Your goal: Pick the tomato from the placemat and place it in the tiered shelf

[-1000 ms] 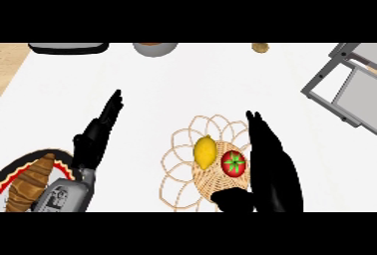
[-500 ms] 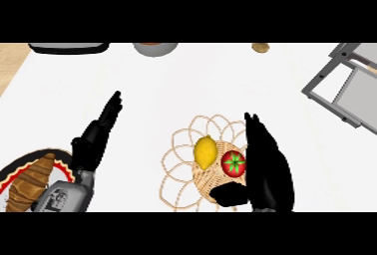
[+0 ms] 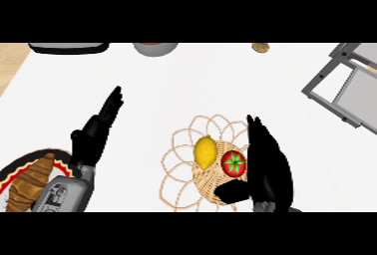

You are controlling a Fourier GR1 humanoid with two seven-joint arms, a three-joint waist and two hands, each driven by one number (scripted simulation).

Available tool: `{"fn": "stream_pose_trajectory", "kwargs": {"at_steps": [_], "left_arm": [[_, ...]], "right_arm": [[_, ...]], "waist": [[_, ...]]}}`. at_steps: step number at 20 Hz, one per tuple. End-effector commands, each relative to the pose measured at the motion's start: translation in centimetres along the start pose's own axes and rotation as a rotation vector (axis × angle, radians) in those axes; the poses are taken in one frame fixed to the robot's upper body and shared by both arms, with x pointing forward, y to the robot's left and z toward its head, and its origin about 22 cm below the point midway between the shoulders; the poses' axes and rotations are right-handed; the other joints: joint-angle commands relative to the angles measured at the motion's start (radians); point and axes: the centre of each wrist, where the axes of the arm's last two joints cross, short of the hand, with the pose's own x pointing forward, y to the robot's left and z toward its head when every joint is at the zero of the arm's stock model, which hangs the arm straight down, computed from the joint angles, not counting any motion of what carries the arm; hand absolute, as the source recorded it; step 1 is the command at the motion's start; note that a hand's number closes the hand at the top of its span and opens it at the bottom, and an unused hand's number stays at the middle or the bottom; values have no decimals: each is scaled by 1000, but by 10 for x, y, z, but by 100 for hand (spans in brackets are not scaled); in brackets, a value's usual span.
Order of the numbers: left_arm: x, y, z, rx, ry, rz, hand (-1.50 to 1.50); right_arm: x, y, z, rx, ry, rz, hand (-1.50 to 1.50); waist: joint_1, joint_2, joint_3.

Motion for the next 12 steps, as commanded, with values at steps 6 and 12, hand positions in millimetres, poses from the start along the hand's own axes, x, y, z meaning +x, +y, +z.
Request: {"fn": "stream_pose_trajectory", "kwargs": {"at_steps": [6,12], "left_arm": [[5,-4,-6,8,-3,-2,0],[14,9,5,-8,-8,-5,0]], "right_arm": [[8,9,-26,9,162,38,-150],[3,29,-17,32,162,41,-150]], "waist": [[3,1,0],[6,-1,0]]}}
